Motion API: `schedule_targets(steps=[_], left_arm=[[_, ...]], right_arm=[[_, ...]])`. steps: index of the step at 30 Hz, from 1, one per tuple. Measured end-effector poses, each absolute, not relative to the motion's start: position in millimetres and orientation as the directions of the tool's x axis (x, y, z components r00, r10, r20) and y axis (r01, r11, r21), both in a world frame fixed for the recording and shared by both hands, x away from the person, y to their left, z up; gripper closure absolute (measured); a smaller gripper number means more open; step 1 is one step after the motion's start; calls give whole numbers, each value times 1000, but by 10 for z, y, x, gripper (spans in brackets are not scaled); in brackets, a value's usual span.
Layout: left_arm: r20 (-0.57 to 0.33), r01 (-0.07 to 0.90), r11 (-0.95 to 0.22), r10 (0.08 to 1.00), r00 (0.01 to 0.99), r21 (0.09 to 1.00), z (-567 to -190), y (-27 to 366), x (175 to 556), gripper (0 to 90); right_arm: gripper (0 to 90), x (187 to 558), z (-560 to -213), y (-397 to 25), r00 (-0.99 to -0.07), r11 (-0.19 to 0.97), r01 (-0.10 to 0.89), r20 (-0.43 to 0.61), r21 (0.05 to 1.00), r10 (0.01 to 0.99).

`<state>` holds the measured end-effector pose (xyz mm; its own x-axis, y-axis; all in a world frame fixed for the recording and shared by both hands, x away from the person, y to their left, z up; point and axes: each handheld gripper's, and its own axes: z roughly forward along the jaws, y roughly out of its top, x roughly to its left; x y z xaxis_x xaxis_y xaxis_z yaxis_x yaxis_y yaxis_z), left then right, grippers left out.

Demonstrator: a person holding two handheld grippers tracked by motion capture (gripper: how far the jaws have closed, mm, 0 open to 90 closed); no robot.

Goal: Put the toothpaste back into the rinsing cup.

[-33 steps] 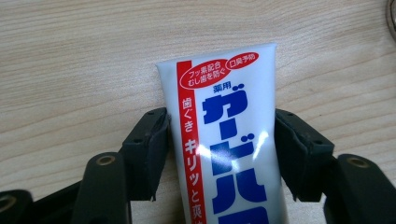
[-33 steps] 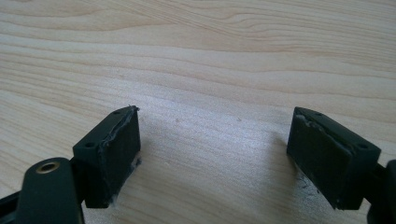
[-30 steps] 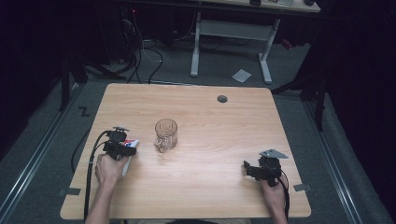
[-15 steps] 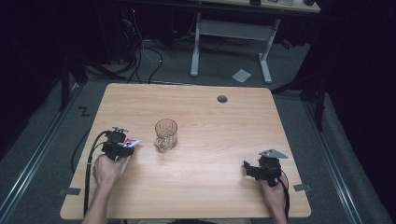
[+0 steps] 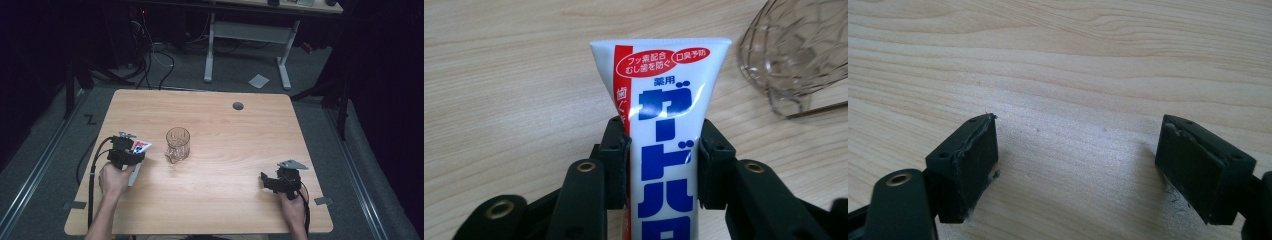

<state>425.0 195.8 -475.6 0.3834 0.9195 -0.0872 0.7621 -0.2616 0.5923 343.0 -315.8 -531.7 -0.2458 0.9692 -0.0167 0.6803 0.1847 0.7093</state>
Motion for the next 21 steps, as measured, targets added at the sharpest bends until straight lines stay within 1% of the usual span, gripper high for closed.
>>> schedule_targets(steps=[8, 10, 14, 18, 21], left_arm=[[-125, 733, -218, 915, 383, 644, -4595, 2034, 4186, 658], [-121, 716, -221, 912, 393, 662, -4538, 2035, 4164, 658], [-141, 691, -213, 897, 418, 691, -4455, 2013, 4112, 659], [-133, 663, -220, 889, 438, 716, -4393, 1998, 4088, 659], [-163, 659, -200, 879, 448, 725, -4353, 2000, 4104, 661]], right_arm=[[171, 3432, -5317, -3158, -247, 186, 680, -17, 709, 969], [171, 3433, -5317, -3158, -247, 186, 680, -18, 709, 969], [171, 3433, -5317, -3158, -246, 185, 680, -17, 710, 969], [171, 3433, -5317, -3158, -246, 186, 680, -17, 710, 969], [171, 3434, -5317, -3157, -245, 185, 680, -18, 710, 969]])
